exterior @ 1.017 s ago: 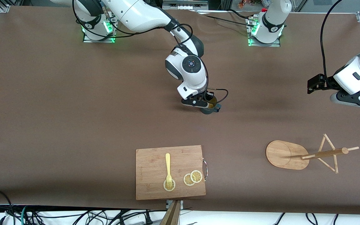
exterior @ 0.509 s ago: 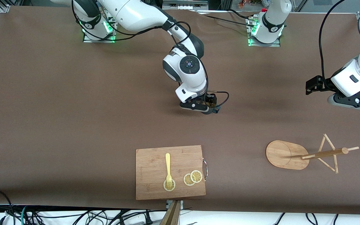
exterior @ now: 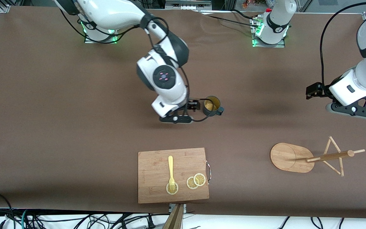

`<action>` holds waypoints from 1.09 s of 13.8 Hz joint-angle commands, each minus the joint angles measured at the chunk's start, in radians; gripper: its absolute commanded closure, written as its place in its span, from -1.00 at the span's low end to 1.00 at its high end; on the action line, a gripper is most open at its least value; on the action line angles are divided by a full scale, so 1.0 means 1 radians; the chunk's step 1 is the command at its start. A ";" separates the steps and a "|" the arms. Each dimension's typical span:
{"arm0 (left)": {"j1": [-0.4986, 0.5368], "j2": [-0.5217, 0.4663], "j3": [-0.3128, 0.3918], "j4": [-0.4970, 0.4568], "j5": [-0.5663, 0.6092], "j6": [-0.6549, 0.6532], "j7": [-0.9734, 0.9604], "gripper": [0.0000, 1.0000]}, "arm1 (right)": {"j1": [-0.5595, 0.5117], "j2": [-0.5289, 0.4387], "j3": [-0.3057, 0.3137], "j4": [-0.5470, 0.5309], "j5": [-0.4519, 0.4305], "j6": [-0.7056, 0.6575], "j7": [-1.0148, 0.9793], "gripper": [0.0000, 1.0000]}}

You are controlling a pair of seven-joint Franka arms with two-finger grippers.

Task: Pass cup and hang on rack
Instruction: 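Carry the mug to mid-table with the right gripper and set it down, then withdraw the right gripper while the left gripper reaches toward the mug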

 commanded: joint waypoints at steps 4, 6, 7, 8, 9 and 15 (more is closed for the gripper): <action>-0.006 0.036 -0.002 0.007 -0.169 -0.076 0.415 -1.00 | -0.155 -0.108 0.015 -0.021 -0.007 -0.186 -0.257 -1.00; -0.016 0.065 -0.006 0.007 -0.217 -0.073 0.568 -1.00 | -0.214 -0.138 0.009 -0.021 -0.010 -0.244 -0.350 -1.00; -0.014 0.102 -0.006 0.005 -0.285 -0.068 0.657 -1.00 | -0.234 -0.152 -0.007 -0.021 -0.013 -0.264 -0.380 -1.00; -0.005 0.137 -0.004 0.002 -0.377 -0.065 0.763 -1.00 | -0.248 -0.170 -0.027 -0.021 -0.025 -0.295 -0.414 -1.00; 0.001 0.168 -0.004 -0.002 -0.436 -0.059 0.867 -1.00 | -0.258 -0.186 -0.055 -0.021 -0.036 -0.325 -0.452 -1.00; -0.023 0.209 -0.090 -0.184 -0.589 0.266 1.395 -1.00 | -0.309 -0.258 -0.238 -0.021 -0.039 -0.448 -0.702 -1.00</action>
